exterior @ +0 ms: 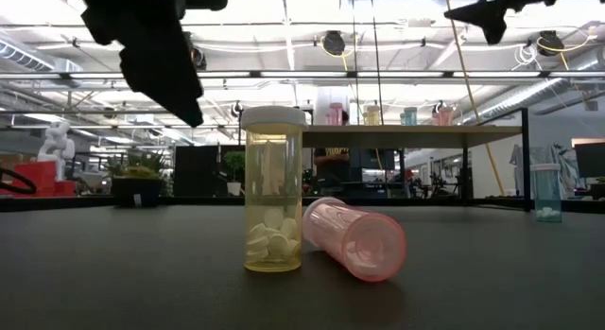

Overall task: Pick and place medicine bottles onto shelf by color
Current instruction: Put the blue pill bottle on the shelf aligned with the other blue pill bottle

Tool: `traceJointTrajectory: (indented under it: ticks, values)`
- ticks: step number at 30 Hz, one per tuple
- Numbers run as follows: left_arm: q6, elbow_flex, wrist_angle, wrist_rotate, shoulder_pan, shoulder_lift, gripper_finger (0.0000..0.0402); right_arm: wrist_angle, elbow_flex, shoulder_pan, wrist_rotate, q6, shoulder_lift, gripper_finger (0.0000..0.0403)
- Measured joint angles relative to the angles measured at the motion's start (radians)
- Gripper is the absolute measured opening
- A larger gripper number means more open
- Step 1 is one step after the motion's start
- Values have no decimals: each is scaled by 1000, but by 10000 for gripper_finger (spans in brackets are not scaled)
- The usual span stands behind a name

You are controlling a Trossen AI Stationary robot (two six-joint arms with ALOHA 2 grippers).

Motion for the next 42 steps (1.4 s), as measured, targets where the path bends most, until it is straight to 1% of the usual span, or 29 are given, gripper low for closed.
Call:
traceJointTrajectory:
  ticks: [3, 6, 9, 13, 16, 20, 23, 26, 29, 33, 35, 37, 38, 42]
  values:
    - [32, -2, -18, -1, 8, -16, 231, -61, 51, 92, 23, -19, 44, 215]
    - [87, -1, -34, 0, 19, -36, 224, -81, 66, 210, 75, -8, 103, 215]
    - [144, -1, -85, 0, 30, -71, 217, -63, 66, 359, 185, 13, 180, 215]
    - [173, -1, -194, -9, 38, -142, 212, -23, 66, 580, 379, 44, 301, 215]
    - [139, -1, -232, -18, 30, -197, 212, -34, 66, 717, 506, 123, 383, 215]
    - [81, 0, -245, -69, -6, -249, 211, -76, 66, 847, 599, 266, 459, 215]
    - [76, -1, -252, -117, -35, -260, 211, -97, 66, 920, 636, 403, 484, 215]
    - [81, -1, -253, -152, -45, -259, 211, -176, 66, 991, 683, 540, 485, 215]
    - [84, -1, -232, -158, -45, -259, 211, -339, 66, 1068, 698, 689, 466, 215]
    - [82, -1, -231, -158, -47, -259, 212, -618, 66, 1190, 696, 910, 421, 214]
    - [82, -1, -235, -159, -51, -259, 212, -711, 66, 1232, 696, 982, 399, 214]
    - [84, -1, -233, -159, -56, -259, 212, -767, 66, 1252, 696, 993, 385, 214]
    - [89, -1, -231, -162, -56, -259, 212, -784, 66, 1253, 696, 973, 382, 214]
    - [102, -1, -228, -199, -56, -259, 212, -807, 66, 1246, 716, 751, 386, 214]
